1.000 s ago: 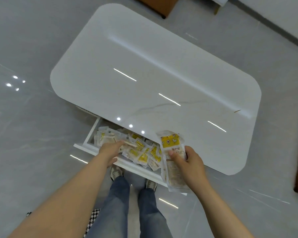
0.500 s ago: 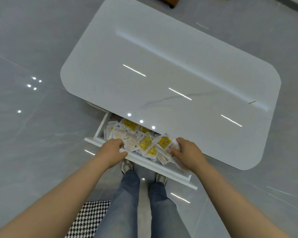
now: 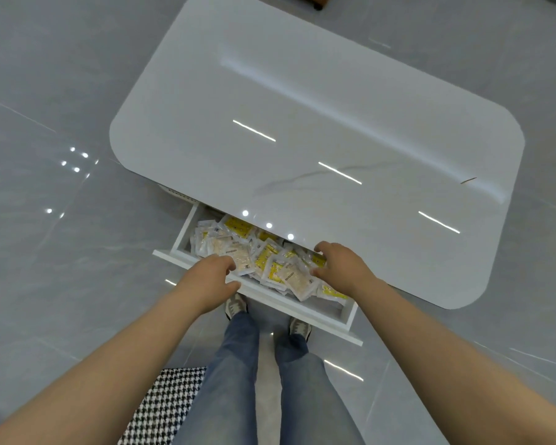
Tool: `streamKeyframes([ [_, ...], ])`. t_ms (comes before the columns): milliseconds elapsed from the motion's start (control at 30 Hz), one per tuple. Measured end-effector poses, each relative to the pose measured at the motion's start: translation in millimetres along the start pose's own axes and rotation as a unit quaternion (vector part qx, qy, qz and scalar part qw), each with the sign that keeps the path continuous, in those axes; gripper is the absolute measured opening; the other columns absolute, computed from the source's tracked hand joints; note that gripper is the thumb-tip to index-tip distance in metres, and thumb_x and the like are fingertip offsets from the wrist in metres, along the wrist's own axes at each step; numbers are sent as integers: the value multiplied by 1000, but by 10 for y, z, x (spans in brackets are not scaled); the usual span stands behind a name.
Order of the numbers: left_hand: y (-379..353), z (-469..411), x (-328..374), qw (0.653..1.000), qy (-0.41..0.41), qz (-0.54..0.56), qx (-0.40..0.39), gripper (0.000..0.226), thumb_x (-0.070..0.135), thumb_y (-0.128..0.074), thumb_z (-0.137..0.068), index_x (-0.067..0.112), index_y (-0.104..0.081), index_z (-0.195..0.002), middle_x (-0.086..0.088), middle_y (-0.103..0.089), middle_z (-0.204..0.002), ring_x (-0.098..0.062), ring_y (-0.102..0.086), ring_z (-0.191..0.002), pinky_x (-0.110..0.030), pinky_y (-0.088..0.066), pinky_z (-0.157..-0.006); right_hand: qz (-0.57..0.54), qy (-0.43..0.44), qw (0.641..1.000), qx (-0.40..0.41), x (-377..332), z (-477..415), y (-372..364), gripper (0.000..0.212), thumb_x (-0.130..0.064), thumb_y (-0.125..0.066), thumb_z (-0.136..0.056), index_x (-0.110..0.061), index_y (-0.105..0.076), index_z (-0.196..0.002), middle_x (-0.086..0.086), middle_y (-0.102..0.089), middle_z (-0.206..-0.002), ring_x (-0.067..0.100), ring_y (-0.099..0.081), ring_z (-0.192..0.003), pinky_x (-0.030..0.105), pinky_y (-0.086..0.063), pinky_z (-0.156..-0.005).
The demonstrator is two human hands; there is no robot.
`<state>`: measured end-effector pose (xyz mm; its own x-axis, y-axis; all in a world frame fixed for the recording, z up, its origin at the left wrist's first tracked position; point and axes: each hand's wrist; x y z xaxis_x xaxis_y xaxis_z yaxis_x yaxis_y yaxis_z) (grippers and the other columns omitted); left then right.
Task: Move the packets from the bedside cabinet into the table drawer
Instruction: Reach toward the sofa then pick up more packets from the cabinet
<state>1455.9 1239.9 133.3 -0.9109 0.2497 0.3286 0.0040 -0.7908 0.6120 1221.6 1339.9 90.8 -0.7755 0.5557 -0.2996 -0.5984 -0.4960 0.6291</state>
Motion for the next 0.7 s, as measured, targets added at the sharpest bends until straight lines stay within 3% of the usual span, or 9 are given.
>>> streamKeyframes([
  [367,125,611,856,991,-106,-77,35,44,35,-55,-92,19,-48,-133,0,-51,-133,-16,-51,-119,-29,-43,-97,57,65,995,47,263,1203,514,43,-36,-59,-90,-20,-50,-129,3,-57,-118,21,-57,-104,32,-47,-86],
  [700,1108,1229,1672,930,-300,-179,112,39,40,-54,-91,26,-49,-128,8,-50,-131,-10,-53,-114,-23,-43,-95,33,10,973,229,209,2681,1268,52,-45,-56,-90,-31,-42,-137,-11,-51,-131,9,-50,-119,23,-41,-95],
])
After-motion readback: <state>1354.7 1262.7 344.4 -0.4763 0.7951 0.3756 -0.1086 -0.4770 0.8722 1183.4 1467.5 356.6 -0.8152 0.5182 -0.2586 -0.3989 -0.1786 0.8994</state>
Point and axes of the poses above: each hand's wrist, its own z-axis away from the middle knuckle, its own y-axis out of the back of the hand, x = y × z
